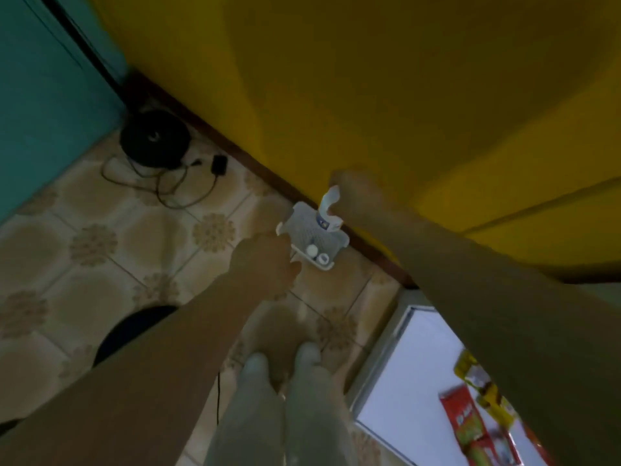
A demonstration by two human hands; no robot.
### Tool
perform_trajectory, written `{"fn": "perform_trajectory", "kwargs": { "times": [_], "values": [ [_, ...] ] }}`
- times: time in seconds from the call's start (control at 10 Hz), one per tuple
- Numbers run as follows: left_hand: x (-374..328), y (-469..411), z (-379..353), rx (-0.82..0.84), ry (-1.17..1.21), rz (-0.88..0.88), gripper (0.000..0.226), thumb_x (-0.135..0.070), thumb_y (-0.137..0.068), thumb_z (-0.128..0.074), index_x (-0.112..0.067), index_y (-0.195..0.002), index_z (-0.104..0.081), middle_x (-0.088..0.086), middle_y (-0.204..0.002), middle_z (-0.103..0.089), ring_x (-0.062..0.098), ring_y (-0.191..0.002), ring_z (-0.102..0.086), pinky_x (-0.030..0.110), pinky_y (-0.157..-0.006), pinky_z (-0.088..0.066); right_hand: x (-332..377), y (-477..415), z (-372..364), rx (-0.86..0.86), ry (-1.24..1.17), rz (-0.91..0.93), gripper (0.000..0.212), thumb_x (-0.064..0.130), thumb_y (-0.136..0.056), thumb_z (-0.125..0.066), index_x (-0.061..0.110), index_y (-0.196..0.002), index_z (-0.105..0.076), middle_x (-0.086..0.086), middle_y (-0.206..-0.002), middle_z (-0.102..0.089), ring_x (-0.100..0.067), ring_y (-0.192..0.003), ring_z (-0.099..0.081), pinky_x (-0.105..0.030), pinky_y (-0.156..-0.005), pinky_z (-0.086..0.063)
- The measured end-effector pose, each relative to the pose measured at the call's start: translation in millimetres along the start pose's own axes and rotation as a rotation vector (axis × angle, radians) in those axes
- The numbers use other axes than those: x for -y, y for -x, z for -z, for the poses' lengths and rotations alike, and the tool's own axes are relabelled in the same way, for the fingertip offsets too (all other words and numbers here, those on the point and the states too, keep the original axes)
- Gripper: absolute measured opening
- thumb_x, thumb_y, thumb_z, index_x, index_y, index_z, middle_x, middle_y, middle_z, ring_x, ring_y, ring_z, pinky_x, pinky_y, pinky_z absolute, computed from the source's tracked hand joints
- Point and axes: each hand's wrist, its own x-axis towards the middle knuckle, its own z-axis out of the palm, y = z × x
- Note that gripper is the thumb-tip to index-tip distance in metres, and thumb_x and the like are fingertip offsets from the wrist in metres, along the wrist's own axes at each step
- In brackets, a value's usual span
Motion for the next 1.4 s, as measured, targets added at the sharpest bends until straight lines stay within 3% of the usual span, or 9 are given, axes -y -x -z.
{"fn": "perform_trajectory", "kwargs": {
  "times": [0.1,0.3,0.5,0.6,0.7,0.8,1.0,1.1,1.4],
  "values": [
    [19,-60,-51,0.015,0.003,0.024,0.043,-0.044,-0.095,-0.044,-0.011,-0.121,-0.050,0.008,-0.114,-0.054,0.025,-0.103,-0.054,0.035,-0.081,-0.044,-25,-69,-72,-0.021,-0.029,-0.012,0.027,0.013,-0.094,-0.055,0.003,-0.119,-0.056,-0.020,-0.123,-0.054,-0.035,-0.108,-0.054,-0.040,-0.086,-0.045],
    [60,-177,-158,0.110,-0.013,0.067,0.047,-0.045,-0.094,-0.044,-0.012,-0.128,-0.045,0.010,-0.124,-0.050,0.027,-0.113,-0.049,0.037,-0.090,-0.042,-54,-194,-214,-0.061,-0.053,0.038,0.037,0.014,-0.095,-0.054,0.009,-0.132,-0.049,-0.017,-0.132,-0.051,-0.032,-0.122,-0.048,-0.040,-0.100,-0.040],
    [88,-273,-259,0.119,0.028,0.073,0.050,-0.045,-0.094,-0.044,-0.013,-0.132,-0.043,0.010,-0.130,-0.047,0.028,-0.119,-0.047,0.037,-0.091,-0.041,-74,-295,-339,-0.020,-0.054,-0.013,0.040,0.009,-0.099,-0.040,0.002,-0.138,-0.038,-0.017,-0.139,-0.044,-0.030,-0.125,-0.044,-0.032,-0.099,-0.035],
    [100,-307,-296,0.115,0.084,0.093,0.049,-0.044,-0.093,-0.047,-0.013,-0.132,-0.044,0.010,-0.130,-0.047,0.028,-0.119,-0.047,0.038,-0.091,-0.041,-84,-336,-390,0.020,-0.033,-0.032,0.044,0.013,-0.100,-0.040,0.004,-0.143,-0.035,-0.017,-0.142,-0.041,-0.031,-0.129,-0.041,-0.032,-0.104,-0.033],
    [111,-329,-326,0.095,0.116,0.093,0.048,-0.043,-0.093,-0.048,-0.012,-0.129,-0.046,0.011,-0.128,-0.048,0.028,-0.118,-0.047,0.037,-0.091,-0.041,-92,-361,-424,-0.073,-0.058,-0.059,0.037,0.009,-0.094,-0.051,0.001,-0.129,-0.051,-0.022,-0.133,-0.049,-0.035,-0.124,-0.046,-0.036,-0.101,-0.038],
    [114,-335,-347,0.089,0.145,0.087,0.048,-0.044,-0.093,-0.047,-0.012,-0.129,-0.047,0.010,-0.128,-0.048,0.028,-0.120,-0.046,0.037,-0.092,-0.039,-95,-366,-454,-0.040,-0.031,-0.049,0.039,0.012,-0.097,-0.047,0.003,-0.134,-0.045,-0.021,-0.141,-0.042,-0.033,-0.127,-0.042,-0.037,-0.106,-0.033],
    [105,-325,-344,0.101,0.111,0.068,0.052,-0.046,-0.093,-0.048,-0.011,-0.131,-0.045,0.011,-0.129,-0.047,0.029,-0.120,-0.045,0.039,-0.094,-0.040,-101,-346,-434,-0.036,0.043,0.017,0.054,0.023,-0.096,-0.052,0.005,-0.143,-0.033,-0.024,-0.144,-0.033,-0.036,-0.129,-0.036,-0.038,-0.106,-0.030],
    [94,-304,-307,0.104,0.088,0.058,0.052,-0.046,-0.093,-0.047,-0.012,-0.132,-0.043,0.011,-0.130,-0.046,0.028,-0.120,-0.045,0.038,-0.092,-0.040,-95,-320,-393,-0.034,0.125,0.073,0.047,0.016,-0.097,-0.047,0.003,-0.141,-0.034,-0.023,-0.141,-0.038,-0.035,-0.129,-0.038,-0.038,-0.106,-0.030],
    [49,-171,-66,-0.106,0.024,0.011,0.051,-0.043,-0.094,-0.048,-0.013,-0.135,-0.042,0.010,-0.135,-0.046,0.029,-0.120,-0.048,0.038,-0.091,-0.042,-35,-177,-124,-0.113,0.167,0.161,0.030,0.015,-0.098,-0.049,0.005,-0.125,-0.043,-0.022,-0.124,-0.045,-0.035,-0.101,-0.048,-0.038,-0.079,-0.035]
  ]
}}
